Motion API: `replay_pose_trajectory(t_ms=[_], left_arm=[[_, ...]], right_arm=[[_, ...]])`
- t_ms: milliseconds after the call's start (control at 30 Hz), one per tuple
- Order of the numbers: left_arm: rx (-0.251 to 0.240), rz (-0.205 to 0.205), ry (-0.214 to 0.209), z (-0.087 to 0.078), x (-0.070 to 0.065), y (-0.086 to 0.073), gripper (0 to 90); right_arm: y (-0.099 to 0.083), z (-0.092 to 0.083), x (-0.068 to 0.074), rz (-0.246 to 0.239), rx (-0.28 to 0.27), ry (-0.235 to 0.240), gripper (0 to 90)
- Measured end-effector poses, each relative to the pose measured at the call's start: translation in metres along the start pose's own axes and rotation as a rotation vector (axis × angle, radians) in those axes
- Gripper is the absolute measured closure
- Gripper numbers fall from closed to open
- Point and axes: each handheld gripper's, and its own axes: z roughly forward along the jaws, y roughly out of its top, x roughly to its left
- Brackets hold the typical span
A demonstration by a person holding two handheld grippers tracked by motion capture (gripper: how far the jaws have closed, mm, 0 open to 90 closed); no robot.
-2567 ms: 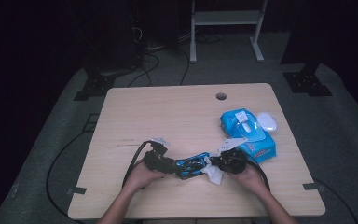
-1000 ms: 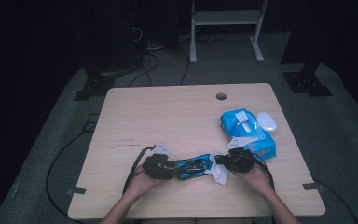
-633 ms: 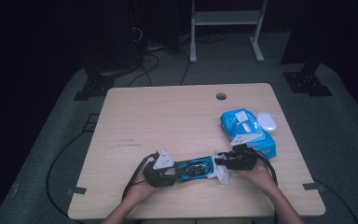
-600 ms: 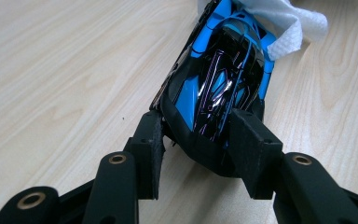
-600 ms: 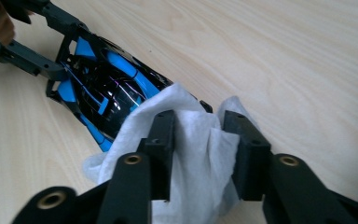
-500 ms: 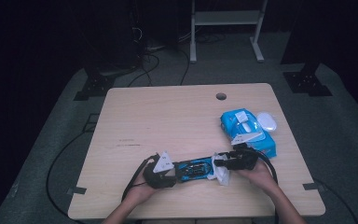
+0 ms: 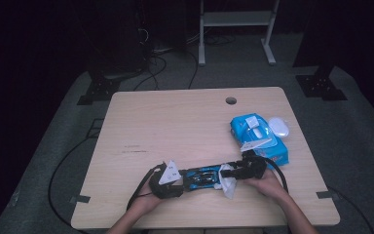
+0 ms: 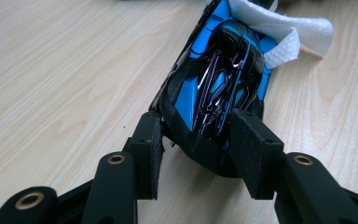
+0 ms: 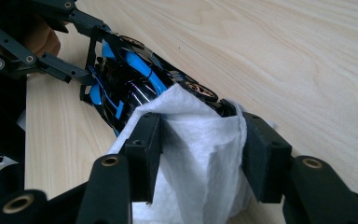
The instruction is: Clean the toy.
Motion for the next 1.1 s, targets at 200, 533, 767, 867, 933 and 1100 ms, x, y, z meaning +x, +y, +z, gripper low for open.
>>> replay_pose_trajectory(t_ms=[200, 533, 767, 867, 933, 1100], left_arm=[[0.016, 0.003, -0.001, 0.001, -0.001, 0.001, 48.9], [0.083, -0.255, -0.269, 0.022, 0.031, 0.001, 27.4], [0.072, -0.159, -0.348, 0.025, 0.03, 0.006, 47.2], [0.068, -0.112, -0.312, 0.025, 0.03, 0.008, 47.5], [0.067, -0.056, -0.256, 0.025, 0.029, 0.01, 48.3], [0.049, -0.025, -0.188, 0.028, 0.029, 0.011, 48.5]], right_arm=[[-0.003, -0.002, 0.004, -0.035, -0.014, -0.012, 52.3], [-0.006, -0.008, 0.019, -0.16, -0.02, -0.055, 55.8], [-0.007, -0.013, 0.029, -0.243, -0.012, -0.098, 59.0], [-0.005, -0.013, 0.032, -0.281, -0.002, -0.133, 59.3], [-0.003, -0.013, 0.035, -0.313, 0.007, -0.166, 59.4], [0.002, -0.012, 0.036, -0.35, 0.011, -0.249, 58.6]])
